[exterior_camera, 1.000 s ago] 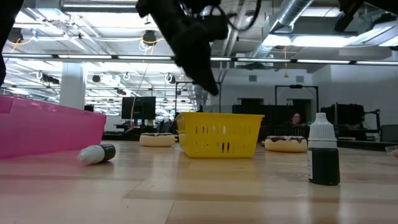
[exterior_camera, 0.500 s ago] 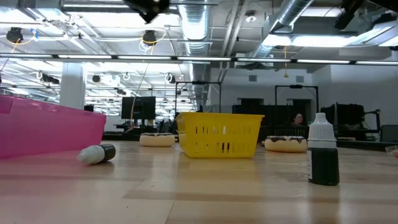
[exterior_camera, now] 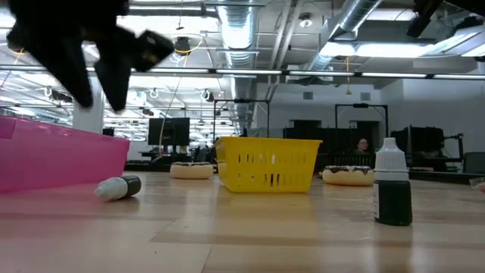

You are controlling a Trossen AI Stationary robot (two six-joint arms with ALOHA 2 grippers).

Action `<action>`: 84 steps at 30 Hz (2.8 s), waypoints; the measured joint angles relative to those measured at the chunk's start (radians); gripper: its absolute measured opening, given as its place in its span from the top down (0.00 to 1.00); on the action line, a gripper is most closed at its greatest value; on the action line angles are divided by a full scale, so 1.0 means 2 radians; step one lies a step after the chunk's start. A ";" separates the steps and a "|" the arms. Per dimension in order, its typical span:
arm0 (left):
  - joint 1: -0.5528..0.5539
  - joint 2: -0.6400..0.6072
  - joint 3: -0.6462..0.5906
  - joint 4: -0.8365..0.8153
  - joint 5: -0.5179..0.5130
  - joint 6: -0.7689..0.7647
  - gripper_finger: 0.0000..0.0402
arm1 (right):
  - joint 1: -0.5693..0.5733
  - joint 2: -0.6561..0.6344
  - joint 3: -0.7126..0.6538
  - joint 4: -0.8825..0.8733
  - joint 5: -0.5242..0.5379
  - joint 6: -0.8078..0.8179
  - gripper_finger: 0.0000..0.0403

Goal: Pick & Place Food Item
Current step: Put the red food coloring bottle into the yellow bin

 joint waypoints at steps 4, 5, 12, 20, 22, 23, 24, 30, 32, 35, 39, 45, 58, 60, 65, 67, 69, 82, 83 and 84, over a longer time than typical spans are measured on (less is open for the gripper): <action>-0.001 0.032 -0.001 0.029 0.005 0.061 0.69 | 0.000 0.000 0.000 0.002 0.005 0.000 0.50; -0.001 0.038 -0.001 0.039 0.008 0.072 0.69 | 0.000 0.000 0.000 0.003 0.009 0.000 0.50; 0.008 0.061 -0.001 0.060 0.018 0.139 0.69 | 0.000 0.000 0.000 0.003 0.013 0.000 0.50; 0.037 0.061 -0.002 0.065 0.060 0.201 0.69 | 0.000 0.000 0.000 0.002 0.013 0.000 0.50; 0.044 0.061 -0.007 0.079 0.073 0.217 0.69 | 0.000 0.000 0.000 0.001 0.013 0.000 0.50; 0.045 0.061 -0.011 0.082 0.076 0.223 0.69 | 0.000 0.000 0.000 0.000 0.013 0.000 0.50; 0.046 0.061 -0.016 0.082 0.079 0.228 0.69 | 0.000 0.000 0.000 0.000 0.013 -0.001 0.50; 0.046 0.061 -0.039 0.089 0.080 0.276 0.69 | 0.000 0.000 0.000 -0.001 0.013 -0.006 0.50; 0.046 0.061 -0.042 0.100 0.080 0.288 0.69 | 0.000 0.000 0.000 -0.001 0.013 -0.008 0.50; 0.046 0.061 -0.048 0.121 0.078 0.304 0.69 | 0.000 0.000 0.000 -0.001 0.013 -0.009 0.50; 0.046 0.061 -0.048 0.141 0.069 0.305 0.69 | 0.000 0.000 0.000 -0.001 0.013 -0.009 0.50; 0.046 0.061 -0.048 0.156 0.069 0.327 0.69 | 0.000 0.000 0.000 -0.001 0.013 -0.009 0.50; 0.056 0.080 -0.048 0.162 0.080 0.342 0.69 | 0.000 -0.001 0.000 -0.001 0.013 -0.009 0.50; 0.056 0.084 -0.048 0.161 0.080 0.343 0.69 | 0.000 0.000 0.000 -0.001 0.013 -0.009 0.50; 0.057 0.091 -0.050 0.170 0.079 0.339 0.69 | 0.000 0.000 0.000 0.000 0.013 -0.002 0.50; 0.057 0.091 -0.050 0.171 0.079 0.336 0.69 | 0.000 0.000 0.000 -0.002 0.013 0.000 0.50; 0.058 0.091 -0.050 0.170 0.076 0.326 0.69 | 0.000 0.000 0.000 -0.001 0.013 0.000 0.50; 0.080 0.091 -0.050 0.166 0.073 0.301 0.81 | 0.000 0.001 0.000 -0.003 0.013 0.007 0.50; 0.082 0.091 -0.050 0.167 0.071 0.301 0.82 | 0.000 0.001 0.000 -0.003 0.013 0.008 0.50; 0.083 0.091 -0.050 0.167 0.071 0.301 0.83 | 0.000 0.001 0.000 -0.003 0.013 0.009 0.50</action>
